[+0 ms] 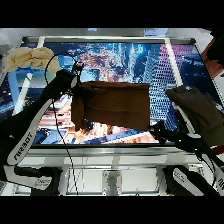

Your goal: Fold the shirts.

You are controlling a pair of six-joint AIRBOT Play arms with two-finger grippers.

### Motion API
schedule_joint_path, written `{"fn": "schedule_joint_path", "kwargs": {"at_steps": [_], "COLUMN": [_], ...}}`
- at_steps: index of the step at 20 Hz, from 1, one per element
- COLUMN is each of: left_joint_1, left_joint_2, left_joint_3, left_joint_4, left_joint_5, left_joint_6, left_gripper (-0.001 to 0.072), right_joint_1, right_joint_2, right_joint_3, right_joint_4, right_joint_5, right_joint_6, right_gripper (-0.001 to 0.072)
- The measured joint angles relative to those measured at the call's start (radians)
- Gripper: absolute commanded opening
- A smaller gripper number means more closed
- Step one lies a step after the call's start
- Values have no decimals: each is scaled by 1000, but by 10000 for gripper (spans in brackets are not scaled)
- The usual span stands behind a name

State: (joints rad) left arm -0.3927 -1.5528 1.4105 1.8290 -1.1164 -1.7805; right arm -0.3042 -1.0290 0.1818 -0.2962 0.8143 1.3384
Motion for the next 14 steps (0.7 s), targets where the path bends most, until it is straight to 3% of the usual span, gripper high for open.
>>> {"fn": "schedule_joint_path", "kwargs": {"at_steps": [6,9,12,14], "left_joint_1": [0,0,0,0], "left_joint_2": [0,0,0,1], "left_joint_3": [0,0,0,11], "left_joint_4": [0,0,0,0], "left_joint_5": [0,0,12,14], "left_joint_6": [0,0,2,19], "left_gripper": [12,12,12,11], "right_joint_1": [0,0,0,0], "right_joint_2": [-45,-59,-63,-65], "right_joint_3": [0,0,0,11], "right_joint_4": [24,65,177,313], "right_joint_5": [5,-21,-36,-15], "right_joint_6": [-3,-48,-161,-307], "right_gripper": [243,34,30,28]}}
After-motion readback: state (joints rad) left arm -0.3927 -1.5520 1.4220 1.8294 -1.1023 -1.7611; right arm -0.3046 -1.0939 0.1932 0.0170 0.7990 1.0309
